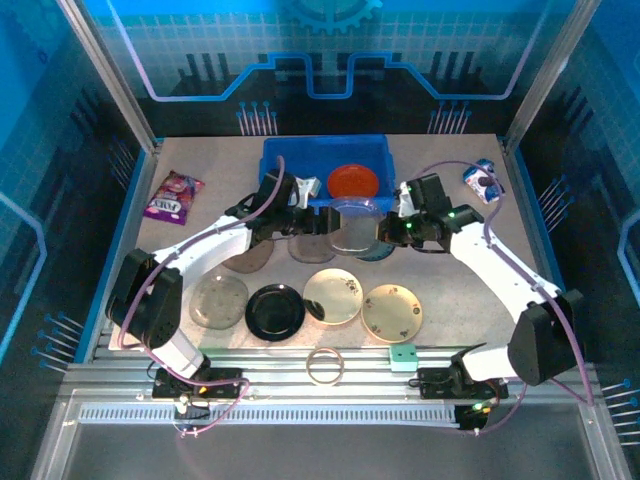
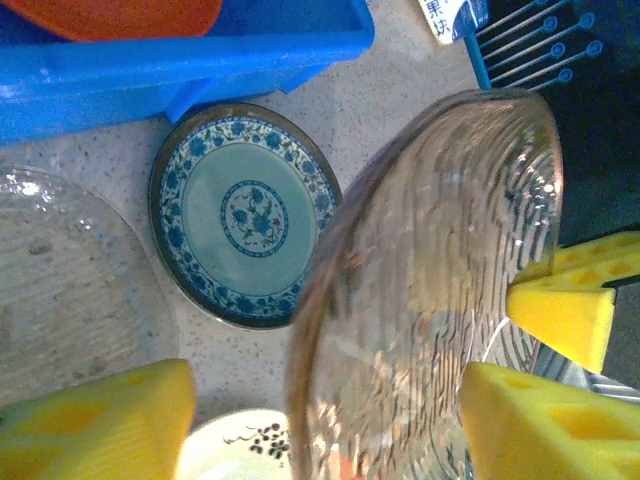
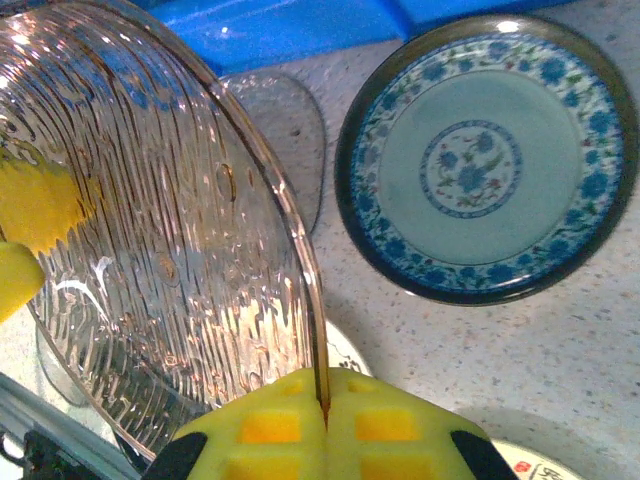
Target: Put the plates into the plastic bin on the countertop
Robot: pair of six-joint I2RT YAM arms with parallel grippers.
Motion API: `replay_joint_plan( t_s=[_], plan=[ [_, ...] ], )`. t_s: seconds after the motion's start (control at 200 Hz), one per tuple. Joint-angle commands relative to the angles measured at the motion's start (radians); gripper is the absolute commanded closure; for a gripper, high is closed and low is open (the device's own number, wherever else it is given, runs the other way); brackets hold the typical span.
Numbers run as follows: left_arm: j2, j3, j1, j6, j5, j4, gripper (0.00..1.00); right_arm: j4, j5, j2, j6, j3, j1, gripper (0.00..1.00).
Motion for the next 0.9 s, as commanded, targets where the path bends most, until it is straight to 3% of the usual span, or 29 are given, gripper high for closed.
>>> replay_joint_plan(
  t_s=[0.0, 0.09, 0.125, 0.22, 0.33, 0.42, 0.46, 0.5, 0.53, 0.615, 0.63, 0.67, 0.69, 0.7, 0.71, 0.895],
  plan=[
    [0.016, 0.028, -0.005, 0.005, 0.026, 0.007, 0.54, 0.031, -0.051, 0.019, -0.004, 0.037, 0.023, 1.0],
    [0.021, 0.029, -0.005, 0.005, 0.039, 0.007, 0.81, 0.076, -0.091, 0.042, 0.005, 0.048, 0.024, 1.0],
    [0.022, 0.03, -0.005, 0.003, 0.043, 0.008, 1.0, 0.089, -0.104, 0.051, 0.007, 0.052, 0.024, 1.0],
    [0.018, 0.017, -0.003, -0.011, 0.062, 0.025, 1.0, 0.126, -0.138, 0.082, 0.015, 0.066, 0.024, 1.0],
    [0.011, -0.014, 0.013, -0.063, 0.146, 0.099, 1.0, 0.176, -0.139, 0.11, 0.012, 0.075, 0.024, 0.62],
    [0.009, -0.046, 0.036, -0.132, 0.235, 0.195, 1.0, 0.192, -0.141, 0.141, 0.006, 0.094, 0.022, 0.56],
    [0.007, -0.055, 0.044, -0.151, 0.253, 0.218, 1.0, 0.199, -0.137, 0.153, 0.005, 0.101, 0.023, 0.62],
    [0.003, -0.059, 0.05, -0.158, 0.257, 0.222, 1.0, 0.204, -0.131, 0.166, 0.01, 0.109, 0.023, 0.88],
    [0.0, -0.062, 0.055, -0.158, 0.256, 0.217, 1.0, 0.203, -0.129, 0.171, 0.017, 0.116, 0.023, 0.99],
    [-0.013, -0.072, 0.067, -0.147, 0.236, 0.202, 1.0, 0.212, -0.113, 0.181, 0.026, 0.134, 0.022, 1.0],
    [-0.016, -0.075, 0.07, -0.145, 0.23, 0.198, 0.95, 0.213, -0.111, 0.183, 0.028, 0.138, 0.022, 1.0],
    [-0.025, -0.084, 0.079, -0.139, 0.207, 0.187, 0.6, 0.21, -0.102, 0.195, 0.028, 0.158, 0.023, 1.0],
    [-0.031, -0.089, 0.082, -0.134, 0.191, 0.179, 0.35, 0.205, -0.1, 0.203, 0.027, 0.174, 0.023, 1.0],
    [-0.037, -0.093, 0.085, -0.133, 0.181, 0.177, 0.13, 0.202, -0.098, 0.208, 0.027, 0.181, 0.022, 1.0],
    [-0.039, -0.096, 0.086, -0.131, 0.173, 0.174, 0.04, 0.198, -0.097, 0.212, 0.026, 0.189, 0.022, 1.0],
    [-0.121, -0.108, 0.131, -0.051, 0.019, 0.058, 0.01, 0.113, -0.041, 0.359, 0.034, 0.415, 0.024, 1.0]
  ],
)
